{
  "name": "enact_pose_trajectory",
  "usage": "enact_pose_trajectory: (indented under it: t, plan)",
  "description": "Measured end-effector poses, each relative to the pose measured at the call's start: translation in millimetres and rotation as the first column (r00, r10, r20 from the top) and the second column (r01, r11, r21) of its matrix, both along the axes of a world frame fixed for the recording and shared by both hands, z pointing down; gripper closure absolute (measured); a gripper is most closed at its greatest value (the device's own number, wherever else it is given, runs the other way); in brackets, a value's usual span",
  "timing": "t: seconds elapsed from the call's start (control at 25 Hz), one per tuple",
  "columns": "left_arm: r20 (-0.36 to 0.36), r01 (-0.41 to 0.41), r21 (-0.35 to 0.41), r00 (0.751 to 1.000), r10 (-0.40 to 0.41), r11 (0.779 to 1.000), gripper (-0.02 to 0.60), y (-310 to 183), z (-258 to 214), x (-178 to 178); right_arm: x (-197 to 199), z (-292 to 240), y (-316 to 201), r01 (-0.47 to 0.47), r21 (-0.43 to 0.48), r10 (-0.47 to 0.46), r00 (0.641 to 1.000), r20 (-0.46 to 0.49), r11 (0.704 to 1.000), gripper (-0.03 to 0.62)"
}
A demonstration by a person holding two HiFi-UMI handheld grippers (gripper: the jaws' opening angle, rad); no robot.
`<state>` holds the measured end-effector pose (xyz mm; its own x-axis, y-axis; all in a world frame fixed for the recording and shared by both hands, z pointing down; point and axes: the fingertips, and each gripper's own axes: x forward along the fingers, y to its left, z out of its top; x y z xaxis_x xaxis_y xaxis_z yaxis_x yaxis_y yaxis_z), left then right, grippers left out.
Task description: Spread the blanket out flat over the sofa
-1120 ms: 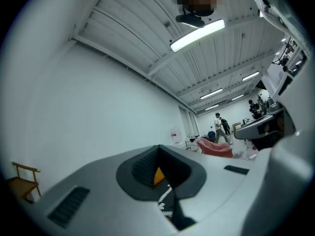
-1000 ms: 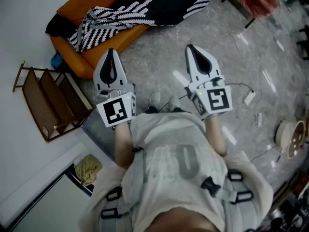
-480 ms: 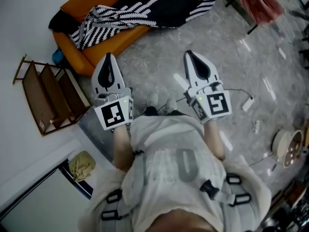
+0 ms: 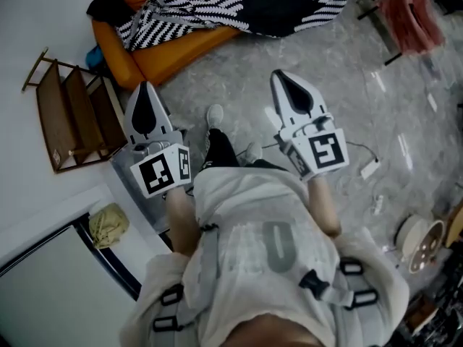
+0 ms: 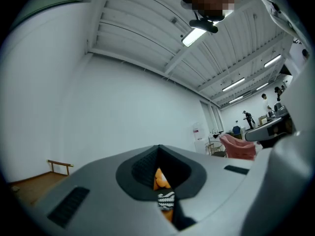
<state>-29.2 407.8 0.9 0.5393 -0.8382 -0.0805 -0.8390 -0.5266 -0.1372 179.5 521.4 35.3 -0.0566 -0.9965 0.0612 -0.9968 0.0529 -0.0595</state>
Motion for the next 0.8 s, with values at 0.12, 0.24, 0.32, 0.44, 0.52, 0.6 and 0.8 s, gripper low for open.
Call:
enact_pose_trajectory:
  t: [0.12, 0.24, 0.32, 0.44, 0.52, 0.6, 0.8]
  plan:
    - [-0.002, 0.029, 0.011, 1.0, -0.029, 1.0, 0.591, -8.0, 1.5, -8.4, -6.3, -2.6, -15.4, 0.031, 0.024, -0.031, 0.999, 0.013, 0.999, 0.588]
    - [-0.008, 0.046, 0.019, 0.999, -0.046, 0.999, 0.591, -29.4, 6.8, -14.9, -12.6, -2.5, -38.2, 0.057, 0.041, -0.056, 0.998, -0.012, 0.998, 0.588]
    - [-0.012, 0.054, 0.026, 0.998, -0.054, 0.998, 0.591, -50.1, 8.3, -18.2, -13.7, -0.2, -57.5, 0.059, 0.04, -0.059, 0.998, -0.011, 0.997, 0.588]
    - [-0.027, 0.066, 0.022, 0.998, -0.065, 0.998, 0.591, -84.3, 6.2, -21.5, -12.0, 3.9, -90.6, 0.058, 0.022, -0.058, 0.998, -0.011, 0.998, 0.588]
    - [-0.031, 0.067, 0.013, 0.997, -0.067, 0.998, 0.591, -109.2, 6.4, -23.0, -14.1, 0.8, -117.1, 0.065, 0.025, -0.065, 0.998, -0.002, 0.998, 0.588]
    - [-0.016, 0.068, 0.006, 0.998, -0.068, 0.998, 0.591, -137.2, 10.2, -23.3, -15.6, 0.1, -147.8, 0.07, 0.021, -0.07, 0.998, -0.001, 0.997, 0.588]
    - [-0.023, 0.068, -0.022, 0.997, -0.068, 0.997, 0.591, -221.5, 18.5, -26.4, -23.3, -0.7, -240.5, 0.089, -0.009, -0.089, 0.996, -0.009, 0.996, 0.588]
